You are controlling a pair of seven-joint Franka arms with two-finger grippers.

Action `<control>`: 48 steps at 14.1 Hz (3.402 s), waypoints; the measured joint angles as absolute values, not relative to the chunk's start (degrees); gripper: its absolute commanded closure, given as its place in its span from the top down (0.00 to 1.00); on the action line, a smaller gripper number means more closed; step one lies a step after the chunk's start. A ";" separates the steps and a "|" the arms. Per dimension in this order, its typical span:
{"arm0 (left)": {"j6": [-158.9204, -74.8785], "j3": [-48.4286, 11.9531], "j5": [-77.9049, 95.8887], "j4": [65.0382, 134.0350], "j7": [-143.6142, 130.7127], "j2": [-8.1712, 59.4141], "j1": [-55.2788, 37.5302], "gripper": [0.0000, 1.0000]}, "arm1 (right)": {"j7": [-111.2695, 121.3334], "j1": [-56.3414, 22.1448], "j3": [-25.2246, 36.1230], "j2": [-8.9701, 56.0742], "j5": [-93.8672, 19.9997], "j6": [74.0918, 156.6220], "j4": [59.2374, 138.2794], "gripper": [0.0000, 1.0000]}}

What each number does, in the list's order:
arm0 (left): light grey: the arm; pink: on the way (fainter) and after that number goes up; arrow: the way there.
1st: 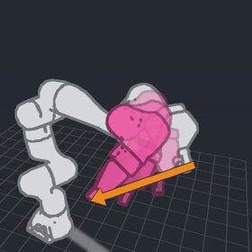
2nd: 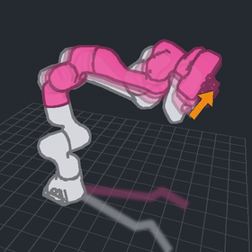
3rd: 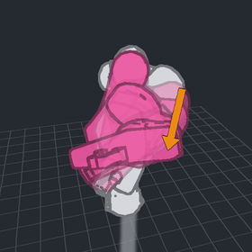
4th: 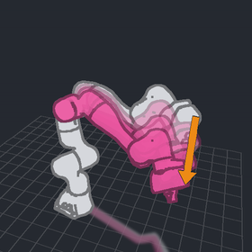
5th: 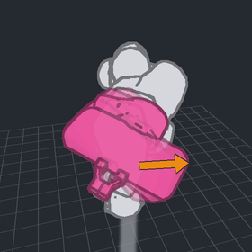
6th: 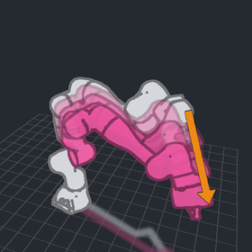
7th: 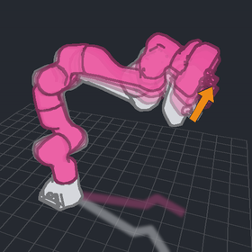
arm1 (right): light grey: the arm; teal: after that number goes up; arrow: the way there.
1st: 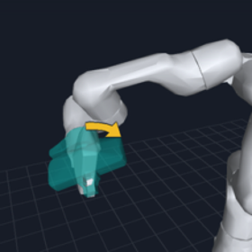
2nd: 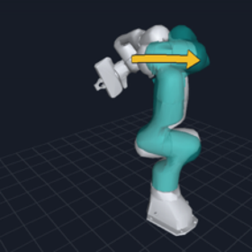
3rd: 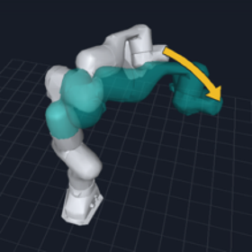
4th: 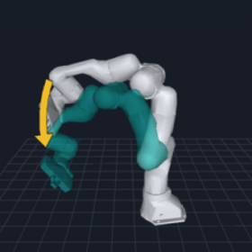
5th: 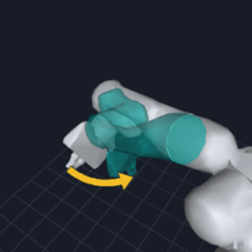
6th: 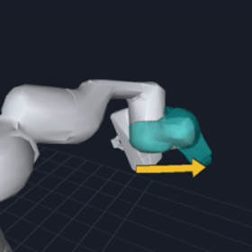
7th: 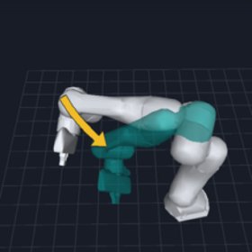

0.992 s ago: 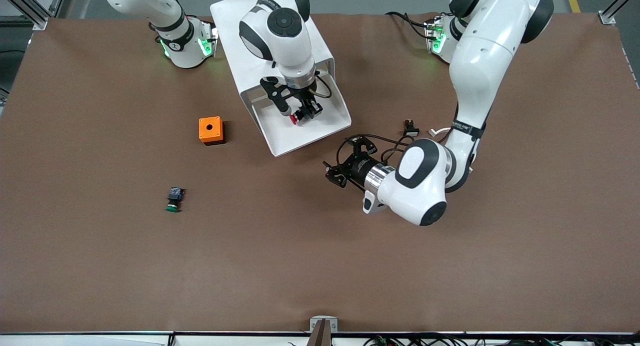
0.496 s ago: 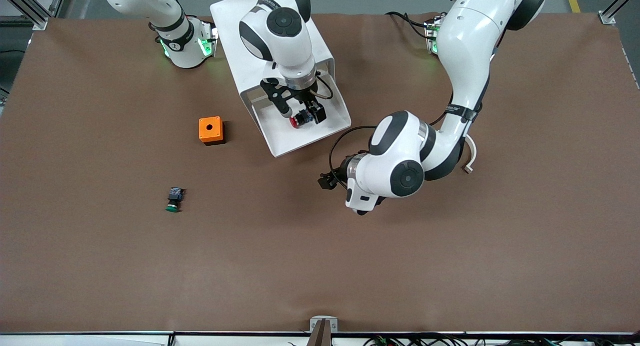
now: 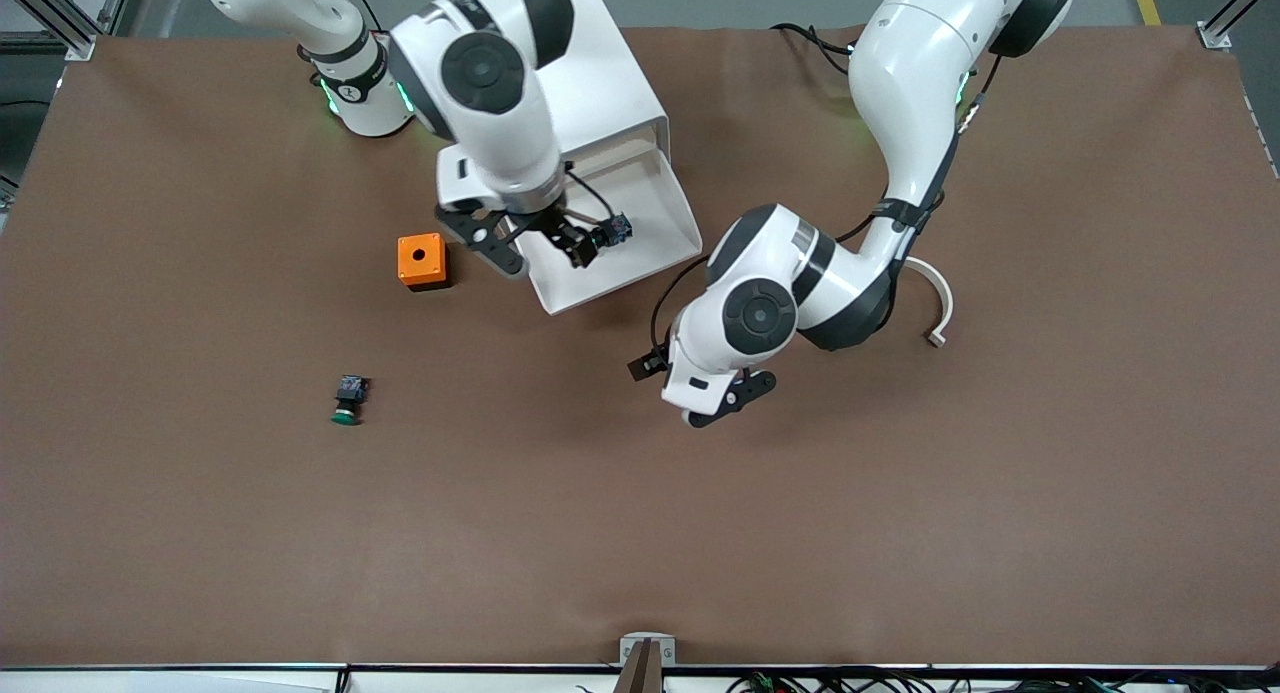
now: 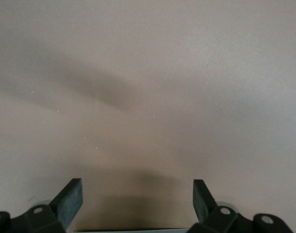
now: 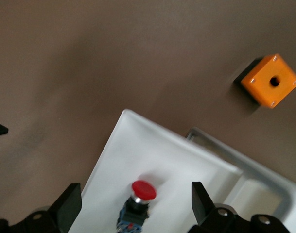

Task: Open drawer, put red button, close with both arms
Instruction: 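Release the red button in the drawer and withdraw the right gripper, then push the drawer shut with the left gripper while the right gripper retracts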

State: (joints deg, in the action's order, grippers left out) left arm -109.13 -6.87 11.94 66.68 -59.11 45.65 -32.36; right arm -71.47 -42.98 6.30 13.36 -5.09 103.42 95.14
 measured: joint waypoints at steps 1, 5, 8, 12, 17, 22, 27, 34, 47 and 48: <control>-109.22 -6.87 10.80 66.80 -59.11 45.65 -33.07 1.00 | -66.75 -40.80 6.42 13.33 -5.08 100.43 93.48 1.00; -109.94 -6.85 8.34 67.92 -59.11 45.65 -35.16 1.00 | -45.37 -29.32 6.76 12.96 -4.93 87.88 86.21 1.00; -110.24 -6.86 4.21 68.82 -61.08 45.66 -37.29 1.00 | -30.47 -20.76 6.96 11.72 -4.56 84.39 84.12 1.00; -110.35 -6.84 3.36 69.07 -65.93 45.66 -40.37 1.00 | -14.40 -10.79 7.24 10.27 -3.44 81.78 83.75 1.00; -110.29 -7.06 3.36 69.51 -66.77 45.66 -42.64 1.00 | -3.00 -5.32 7.15 10.23 0.71 81.69 81.86 1.00; -109.41 -8.72 5.68 69.81 -67.35 45.65 -43.04 1.00 | -1.18 -3.35 7.07 10.41 0.74 80.99 81.86 1.00; -106.24 -9.85 9.93 69.81 -67.55 45.65 -43.08 1.00 | -0.52 -3.33 6.54 10.41 0.74 80.99 81.82 1.00; -104.41 -11.87 14.71 69.81 -69.05 45.64 -43.18 1.00 | -0.50 -3.01 6.40 10.26 0.99 77.23 76.36 1.00; -104.07 -12.31 19.14 71.02 -69.06 45.64 -45.82 1.00 | -1.14 -2.28 6.64 2.72 -2.64 76.91 81.05 1.00; -104.07 -12.32 19.57 71.16 -69.06 45.64 -45.99 1.00 | -1.13 -2.28 6.63 0.87 -2.64 78.83 83.86 1.00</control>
